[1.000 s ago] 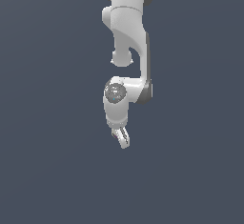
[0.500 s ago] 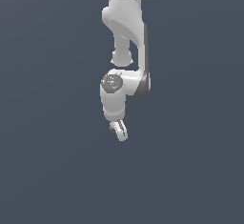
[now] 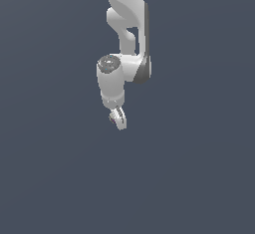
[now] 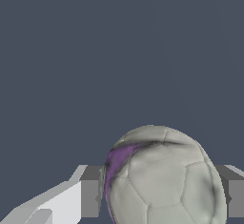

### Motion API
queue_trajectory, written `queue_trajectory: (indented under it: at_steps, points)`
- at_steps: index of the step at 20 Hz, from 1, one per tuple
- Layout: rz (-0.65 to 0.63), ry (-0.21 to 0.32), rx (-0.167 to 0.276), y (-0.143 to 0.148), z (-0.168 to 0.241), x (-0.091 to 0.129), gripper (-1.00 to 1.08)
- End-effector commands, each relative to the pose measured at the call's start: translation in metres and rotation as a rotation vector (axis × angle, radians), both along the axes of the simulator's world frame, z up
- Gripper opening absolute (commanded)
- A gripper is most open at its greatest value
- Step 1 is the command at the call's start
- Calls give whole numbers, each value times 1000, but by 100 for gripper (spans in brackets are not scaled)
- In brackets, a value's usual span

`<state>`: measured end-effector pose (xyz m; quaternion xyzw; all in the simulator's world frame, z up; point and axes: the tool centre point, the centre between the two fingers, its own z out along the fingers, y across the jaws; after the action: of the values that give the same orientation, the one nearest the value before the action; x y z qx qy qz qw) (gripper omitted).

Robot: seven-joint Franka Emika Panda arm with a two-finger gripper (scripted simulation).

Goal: Pick up the object and move it to a goal position.

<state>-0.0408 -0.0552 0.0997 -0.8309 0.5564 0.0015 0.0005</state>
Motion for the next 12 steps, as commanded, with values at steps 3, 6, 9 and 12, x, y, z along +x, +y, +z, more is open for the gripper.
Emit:
queue_trajectory:
  at_steps: [3,6,9,12]
  points:
    - [0,-2,1,-14,25,-30,-100]
    - [0,-2,2,-22,40,-49,-100]
    - [0,-2,2,-30,54,-65,-100]
    - [0,-2,1,-36,65,-78,-100]
